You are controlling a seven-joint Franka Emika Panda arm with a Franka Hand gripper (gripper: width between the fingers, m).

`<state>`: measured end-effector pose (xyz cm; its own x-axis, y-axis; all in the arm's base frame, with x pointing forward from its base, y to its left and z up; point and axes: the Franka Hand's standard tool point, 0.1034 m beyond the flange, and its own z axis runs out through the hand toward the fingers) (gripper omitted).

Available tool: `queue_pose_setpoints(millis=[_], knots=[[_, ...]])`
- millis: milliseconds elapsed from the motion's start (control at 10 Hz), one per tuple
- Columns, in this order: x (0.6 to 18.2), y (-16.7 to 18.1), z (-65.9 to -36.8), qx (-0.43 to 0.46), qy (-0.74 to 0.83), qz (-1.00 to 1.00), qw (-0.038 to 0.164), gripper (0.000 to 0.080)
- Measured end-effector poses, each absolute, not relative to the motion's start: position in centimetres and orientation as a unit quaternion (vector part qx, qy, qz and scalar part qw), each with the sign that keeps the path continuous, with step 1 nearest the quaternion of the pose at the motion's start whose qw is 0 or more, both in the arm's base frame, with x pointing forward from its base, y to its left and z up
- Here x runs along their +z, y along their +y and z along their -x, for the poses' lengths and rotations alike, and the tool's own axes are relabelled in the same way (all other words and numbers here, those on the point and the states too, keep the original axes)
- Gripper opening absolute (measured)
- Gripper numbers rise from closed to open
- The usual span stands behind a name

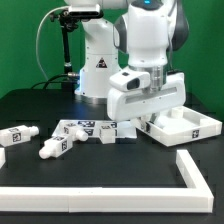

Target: Assemble one leg

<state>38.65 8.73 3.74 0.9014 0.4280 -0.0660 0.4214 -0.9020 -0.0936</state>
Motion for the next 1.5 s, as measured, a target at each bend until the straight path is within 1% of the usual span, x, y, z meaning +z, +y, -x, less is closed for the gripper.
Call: queue_pose_setpoints(millis=[100,200,300,400,500,600,900,1000,1100,1200,1300,1500], knots=[[5.7,7.7,-39.9,0.062,-0.21,0.975,0.038,0.0047],[8.7,6.5,-41.5,0.081,-0.203,0.975,0.039,0.0047],[11.2,5.3,-42.9,0.085,-0.197,0.976,0.039,0.0047],[12.8,4.6,-43.6,0.078,-0.188,0.978,0.038,0.0047],[12.9,4.7,-43.5,0.076,-0.19,0.978,0.036,0.0048],[12.4,4.7,-43.2,0.081,-0.19,0.978,0.038,0.0048],[12.2,4.3,-43.3,0.087,-0.179,0.979,0.038,0.0048],[12.3,3.4,-44.3,0.1,-0.145,0.984,0.037,0.0048],[14.0,2.8,-46.4,0.119,-0.106,0.987,0.021,0.0048],[14.8,2.4,-48.5,0.111,-0.074,0.991,0.017,0.0048],[14.9,1.9,-49.0,0.114,-0.067,0.991,0.018,0.0048],[14.6,2.1,-48.8,0.116,-0.069,0.991,0.018,0.0048]])
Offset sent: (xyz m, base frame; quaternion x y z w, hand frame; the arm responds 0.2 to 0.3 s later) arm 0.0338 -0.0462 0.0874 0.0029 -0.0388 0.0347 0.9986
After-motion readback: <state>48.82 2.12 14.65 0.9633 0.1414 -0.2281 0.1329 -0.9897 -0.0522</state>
